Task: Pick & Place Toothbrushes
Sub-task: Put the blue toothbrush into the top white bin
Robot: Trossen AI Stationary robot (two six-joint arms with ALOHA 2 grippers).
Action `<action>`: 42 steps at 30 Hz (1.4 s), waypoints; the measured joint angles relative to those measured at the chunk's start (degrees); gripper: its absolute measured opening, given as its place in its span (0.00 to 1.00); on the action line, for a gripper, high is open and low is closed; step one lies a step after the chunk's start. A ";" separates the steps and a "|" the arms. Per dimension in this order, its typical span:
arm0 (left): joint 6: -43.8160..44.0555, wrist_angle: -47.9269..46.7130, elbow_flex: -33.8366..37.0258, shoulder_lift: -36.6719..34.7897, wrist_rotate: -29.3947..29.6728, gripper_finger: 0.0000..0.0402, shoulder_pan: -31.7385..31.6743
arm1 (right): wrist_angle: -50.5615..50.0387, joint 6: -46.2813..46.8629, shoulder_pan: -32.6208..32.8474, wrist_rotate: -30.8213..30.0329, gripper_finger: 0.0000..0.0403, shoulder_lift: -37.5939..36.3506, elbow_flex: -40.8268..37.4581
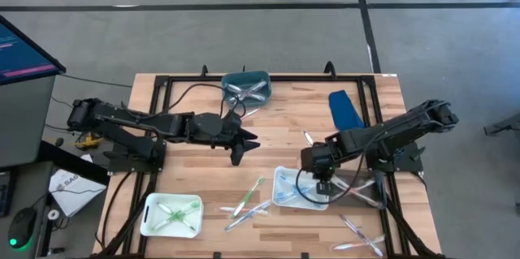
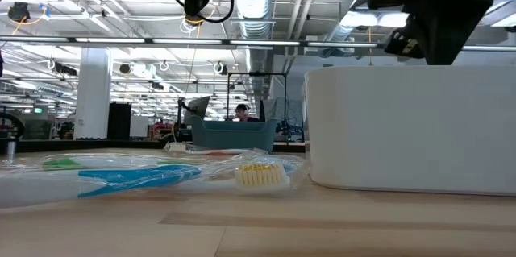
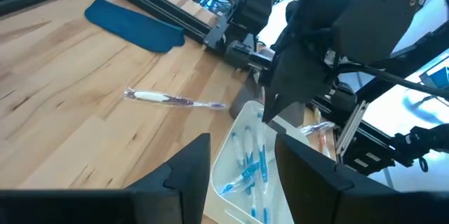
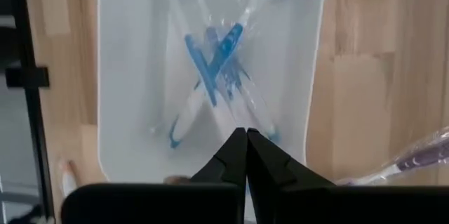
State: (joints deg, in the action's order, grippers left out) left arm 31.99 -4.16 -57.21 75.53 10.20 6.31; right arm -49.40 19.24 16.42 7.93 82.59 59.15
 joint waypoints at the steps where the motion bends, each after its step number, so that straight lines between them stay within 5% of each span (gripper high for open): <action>1: 0.00 0.05 0.00 0.00 0.00 0.38 0.00 | -0.15 -0.89 0.28 0.56 0.00 0.26 -0.11; 15: -0.06 0.45 0.00 -0.02 0.00 0.38 0.15 | -1.42 -5.19 4.61 5.31 0.00 11.10 2.97; 42: -1.73 0.41 0.00 -0.04 -0.57 0.38 0.16 | -3.73 -10.70 -1.19 9.61 0.00 12.59 6.10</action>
State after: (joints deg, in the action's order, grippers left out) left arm 30.26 -3.75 -57.21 75.48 9.63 6.47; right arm -53.13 8.54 15.24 17.54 95.18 65.25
